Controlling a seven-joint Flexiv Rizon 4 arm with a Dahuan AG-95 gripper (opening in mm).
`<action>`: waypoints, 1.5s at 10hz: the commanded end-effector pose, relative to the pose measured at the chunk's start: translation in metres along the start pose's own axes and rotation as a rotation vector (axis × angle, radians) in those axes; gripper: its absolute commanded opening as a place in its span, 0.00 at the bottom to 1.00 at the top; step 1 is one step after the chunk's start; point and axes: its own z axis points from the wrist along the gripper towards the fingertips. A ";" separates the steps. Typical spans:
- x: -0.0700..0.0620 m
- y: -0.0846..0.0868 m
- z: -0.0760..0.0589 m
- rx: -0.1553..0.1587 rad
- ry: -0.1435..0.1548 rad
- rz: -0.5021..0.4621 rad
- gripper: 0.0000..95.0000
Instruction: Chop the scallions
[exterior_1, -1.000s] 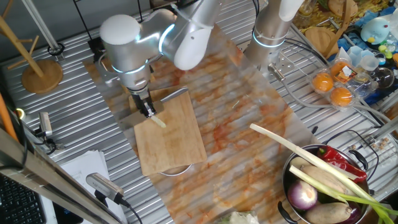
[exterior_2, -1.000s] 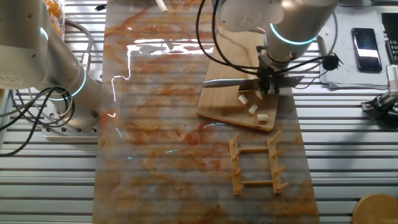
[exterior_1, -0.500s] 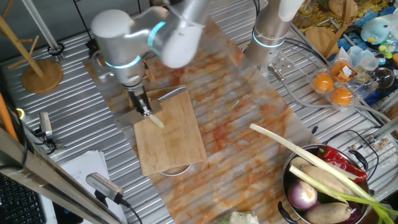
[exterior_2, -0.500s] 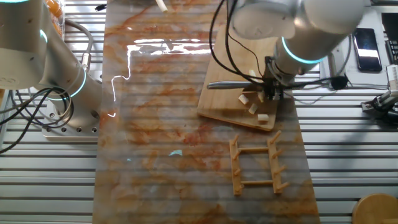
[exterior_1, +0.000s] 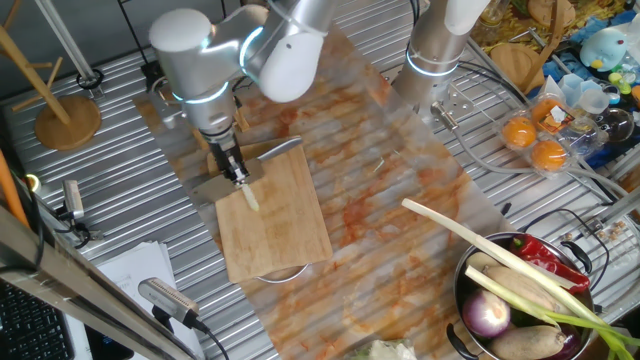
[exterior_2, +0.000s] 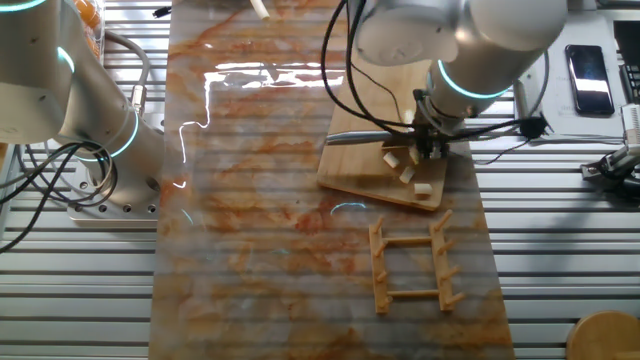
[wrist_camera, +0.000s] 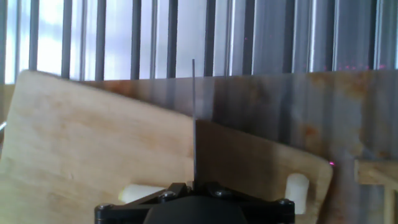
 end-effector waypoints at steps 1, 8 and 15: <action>0.015 -0.004 0.021 -0.029 -0.006 0.015 0.00; 0.030 -0.006 0.012 -0.029 -0.044 0.004 0.00; 0.012 -0.005 0.017 -0.016 -0.066 -0.017 0.00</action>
